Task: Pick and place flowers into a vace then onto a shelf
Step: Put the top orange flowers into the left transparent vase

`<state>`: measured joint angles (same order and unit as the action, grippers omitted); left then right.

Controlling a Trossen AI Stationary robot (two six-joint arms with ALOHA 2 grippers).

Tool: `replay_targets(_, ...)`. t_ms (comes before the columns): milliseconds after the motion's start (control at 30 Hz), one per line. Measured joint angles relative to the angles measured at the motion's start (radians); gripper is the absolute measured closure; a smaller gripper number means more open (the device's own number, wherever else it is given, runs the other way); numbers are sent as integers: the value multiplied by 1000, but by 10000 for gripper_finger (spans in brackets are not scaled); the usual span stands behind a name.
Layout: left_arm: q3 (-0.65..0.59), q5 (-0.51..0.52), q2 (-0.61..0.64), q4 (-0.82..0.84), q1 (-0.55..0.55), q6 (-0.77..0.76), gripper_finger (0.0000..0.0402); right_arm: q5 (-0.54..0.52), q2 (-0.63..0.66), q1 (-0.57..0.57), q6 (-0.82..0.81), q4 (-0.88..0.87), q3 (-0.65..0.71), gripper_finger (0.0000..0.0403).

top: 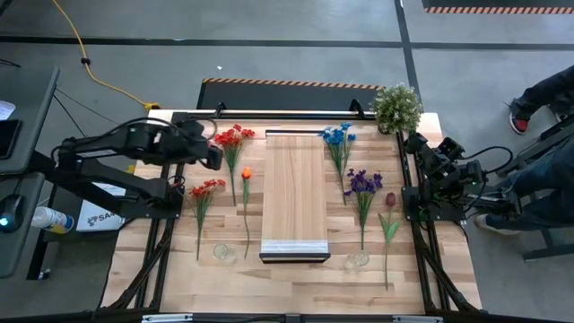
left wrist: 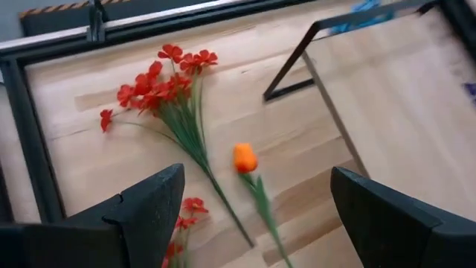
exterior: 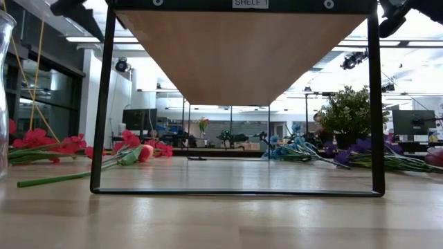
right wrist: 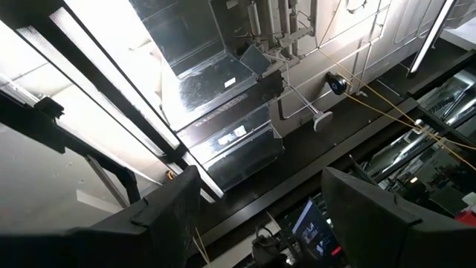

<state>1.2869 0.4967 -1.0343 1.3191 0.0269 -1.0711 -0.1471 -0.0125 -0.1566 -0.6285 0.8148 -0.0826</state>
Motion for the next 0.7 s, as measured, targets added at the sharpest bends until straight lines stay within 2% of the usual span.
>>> replay_targets(300,-1,19,-116,27,0,-76,32,0,0,0,-1,0,0,136)
replay_targets(533,-1,49,-152,124,0,-156,32,0,0,0,-1,0,0,134)
replay_targets(700,-1,79,-165,130,0,-166,32,1,0,0,-1,0,0,136)
